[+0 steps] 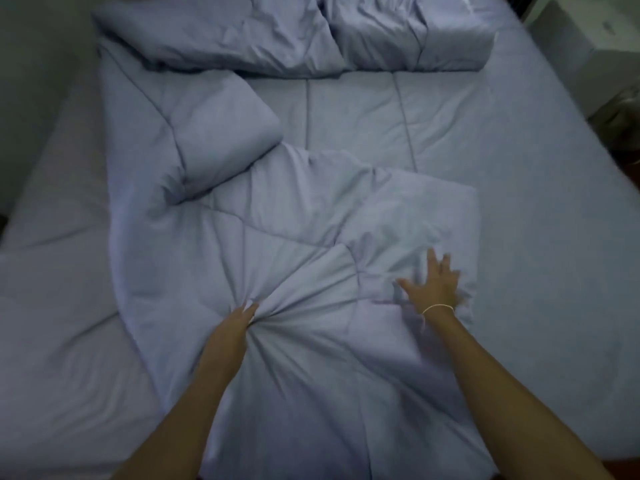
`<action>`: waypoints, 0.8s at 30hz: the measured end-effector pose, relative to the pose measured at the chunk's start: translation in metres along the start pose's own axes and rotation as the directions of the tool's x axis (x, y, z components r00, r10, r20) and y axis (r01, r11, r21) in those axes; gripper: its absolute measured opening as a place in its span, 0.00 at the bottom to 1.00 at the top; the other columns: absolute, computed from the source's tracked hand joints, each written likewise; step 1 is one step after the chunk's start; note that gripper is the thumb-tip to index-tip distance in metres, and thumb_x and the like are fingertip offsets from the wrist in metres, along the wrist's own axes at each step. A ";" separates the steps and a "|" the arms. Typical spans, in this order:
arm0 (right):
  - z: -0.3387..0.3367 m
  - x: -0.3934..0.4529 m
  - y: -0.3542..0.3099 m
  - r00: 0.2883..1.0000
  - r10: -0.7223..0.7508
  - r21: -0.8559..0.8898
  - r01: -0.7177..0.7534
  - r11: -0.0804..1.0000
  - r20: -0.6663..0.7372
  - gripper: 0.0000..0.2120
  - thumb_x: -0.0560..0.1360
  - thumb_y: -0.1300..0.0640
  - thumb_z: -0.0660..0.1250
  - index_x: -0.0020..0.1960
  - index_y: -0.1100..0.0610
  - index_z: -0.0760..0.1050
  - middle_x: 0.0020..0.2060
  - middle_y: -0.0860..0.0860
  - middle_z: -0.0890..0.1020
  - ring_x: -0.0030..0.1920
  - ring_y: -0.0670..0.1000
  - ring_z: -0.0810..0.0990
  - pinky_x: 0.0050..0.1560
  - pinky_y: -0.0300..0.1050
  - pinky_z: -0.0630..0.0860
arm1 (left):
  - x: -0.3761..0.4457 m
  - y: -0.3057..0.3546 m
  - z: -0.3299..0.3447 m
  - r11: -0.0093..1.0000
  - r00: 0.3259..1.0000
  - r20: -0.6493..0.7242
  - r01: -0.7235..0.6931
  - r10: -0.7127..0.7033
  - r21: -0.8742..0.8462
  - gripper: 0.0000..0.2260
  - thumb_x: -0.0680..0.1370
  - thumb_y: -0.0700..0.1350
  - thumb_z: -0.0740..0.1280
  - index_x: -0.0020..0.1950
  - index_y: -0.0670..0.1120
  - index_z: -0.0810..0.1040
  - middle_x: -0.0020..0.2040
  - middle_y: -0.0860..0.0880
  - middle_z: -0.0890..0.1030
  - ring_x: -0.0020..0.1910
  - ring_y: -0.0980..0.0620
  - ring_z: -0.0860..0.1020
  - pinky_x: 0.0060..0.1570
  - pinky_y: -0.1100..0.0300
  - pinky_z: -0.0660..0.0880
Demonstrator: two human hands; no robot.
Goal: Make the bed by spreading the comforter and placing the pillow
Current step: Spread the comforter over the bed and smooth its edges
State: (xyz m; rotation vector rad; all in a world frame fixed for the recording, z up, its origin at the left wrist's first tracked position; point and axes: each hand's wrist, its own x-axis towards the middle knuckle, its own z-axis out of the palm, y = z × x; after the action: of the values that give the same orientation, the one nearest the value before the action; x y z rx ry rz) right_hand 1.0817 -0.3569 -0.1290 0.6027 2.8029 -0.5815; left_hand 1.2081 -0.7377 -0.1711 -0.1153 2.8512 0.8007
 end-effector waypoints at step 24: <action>-0.095 -0.181 -0.149 0.844 -0.537 0.549 0.445 0.708 0.008 0.14 0.68 0.69 0.62 0.50 0.66 0.81 0.52 0.59 0.81 0.54 0.55 0.79 0.55 0.38 0.71 | 0.016 0.190 -0.182 0.847 0.998 -0.044 0.019 -0.050 -0.531 0.39 0.69 0.50 0.69 0.75 0.44 0.55 0.73 0.43 0.64 0.69 0.42 0.66 0.67 0.55 0.65</action>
State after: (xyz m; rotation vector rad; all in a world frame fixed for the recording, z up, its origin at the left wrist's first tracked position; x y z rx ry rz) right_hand 1.1667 -0.5044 0.0578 -0.1582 2.6113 -1.4701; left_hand 1.1422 -0.6711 0.0755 -0.2624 2.5782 1.5822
